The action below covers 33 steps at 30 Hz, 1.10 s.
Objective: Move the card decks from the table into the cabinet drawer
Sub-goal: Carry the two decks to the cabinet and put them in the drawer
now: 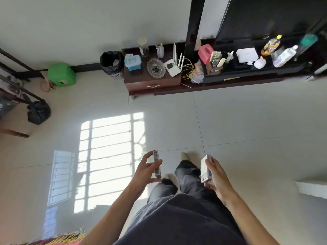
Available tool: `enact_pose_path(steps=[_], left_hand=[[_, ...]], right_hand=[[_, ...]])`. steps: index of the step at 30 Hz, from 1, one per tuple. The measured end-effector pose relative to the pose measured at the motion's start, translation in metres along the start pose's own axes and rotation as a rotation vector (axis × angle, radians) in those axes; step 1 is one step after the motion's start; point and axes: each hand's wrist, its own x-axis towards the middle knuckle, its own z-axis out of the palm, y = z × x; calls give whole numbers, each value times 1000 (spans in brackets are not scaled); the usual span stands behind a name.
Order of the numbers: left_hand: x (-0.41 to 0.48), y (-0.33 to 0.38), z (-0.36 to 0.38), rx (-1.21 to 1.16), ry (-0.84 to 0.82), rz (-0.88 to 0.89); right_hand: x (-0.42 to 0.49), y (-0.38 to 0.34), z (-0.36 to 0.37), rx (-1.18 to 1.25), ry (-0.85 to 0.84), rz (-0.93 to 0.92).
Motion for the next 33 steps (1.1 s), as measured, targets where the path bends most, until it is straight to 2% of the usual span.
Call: enact_pose_path(steps=[8,15,23,33], left_hand=[[76,83,42,-10,94,-7],[116,128,41,-123,190,-26],[166,155,-15,-217,318,-70],[261,272,-96,-160,196,-74]], right_hand=[[103,-90,-24,3,-85,11],[169,-172,-14,-80,-123,36],[223,-245,39,-161,-160,22],[285,-329,121,-146,-74,14]])
